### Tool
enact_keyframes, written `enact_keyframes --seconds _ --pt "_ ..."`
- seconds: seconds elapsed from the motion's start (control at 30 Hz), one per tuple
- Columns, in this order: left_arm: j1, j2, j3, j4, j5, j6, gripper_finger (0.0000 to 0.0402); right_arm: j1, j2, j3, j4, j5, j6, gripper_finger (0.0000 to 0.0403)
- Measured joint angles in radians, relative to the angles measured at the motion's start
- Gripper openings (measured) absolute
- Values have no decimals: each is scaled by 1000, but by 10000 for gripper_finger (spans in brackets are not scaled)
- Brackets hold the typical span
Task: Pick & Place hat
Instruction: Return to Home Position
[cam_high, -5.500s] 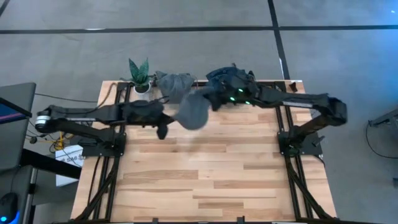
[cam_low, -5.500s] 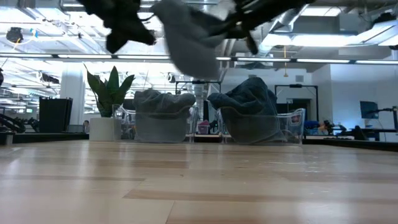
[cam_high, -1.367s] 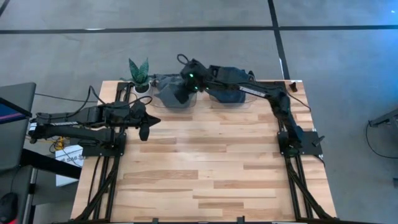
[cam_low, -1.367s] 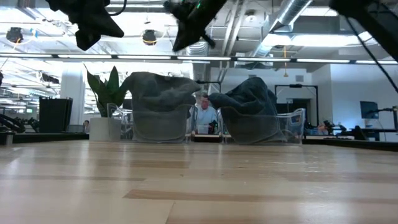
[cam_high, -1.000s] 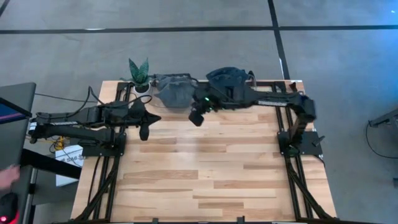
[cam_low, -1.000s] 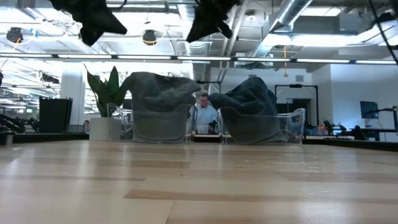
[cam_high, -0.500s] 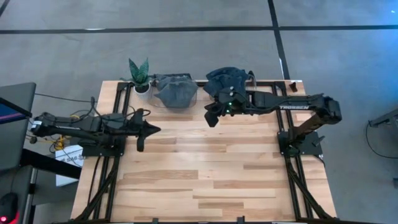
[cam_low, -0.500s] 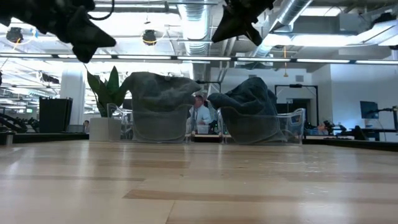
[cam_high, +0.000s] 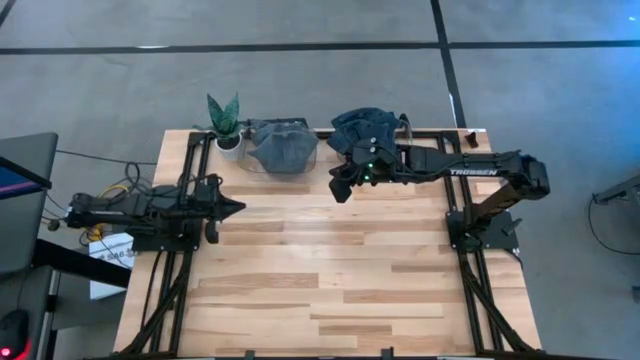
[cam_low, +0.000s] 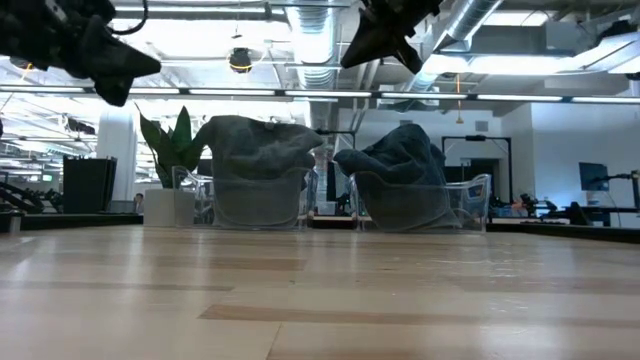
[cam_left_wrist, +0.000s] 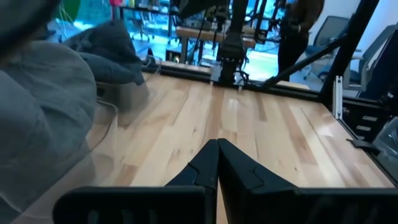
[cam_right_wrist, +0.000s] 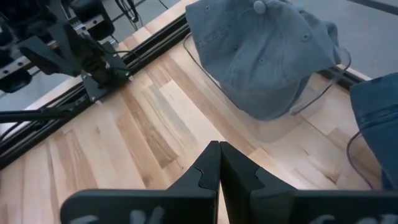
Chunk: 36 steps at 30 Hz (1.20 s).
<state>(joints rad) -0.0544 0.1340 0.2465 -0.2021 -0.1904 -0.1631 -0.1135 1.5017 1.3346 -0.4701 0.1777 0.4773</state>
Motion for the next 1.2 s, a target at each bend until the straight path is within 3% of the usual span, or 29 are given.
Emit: enact_keyframes --seconds 0.27,0.53,0.9,1.2 --pt "0 -135 -66 -44 -6 17 0 -14 0 0 0 -44 23 0" --pt "0 -134 -119 -59 -3 2 0 -29 1 0 -1 -92 48 0" --pt "0 -135 -228 223 46 101 0 -51 2 0 -1 -149 75 0" --pt "1 -133 -242 246 57 93 0 -59 2 0 0 -179 53 0"
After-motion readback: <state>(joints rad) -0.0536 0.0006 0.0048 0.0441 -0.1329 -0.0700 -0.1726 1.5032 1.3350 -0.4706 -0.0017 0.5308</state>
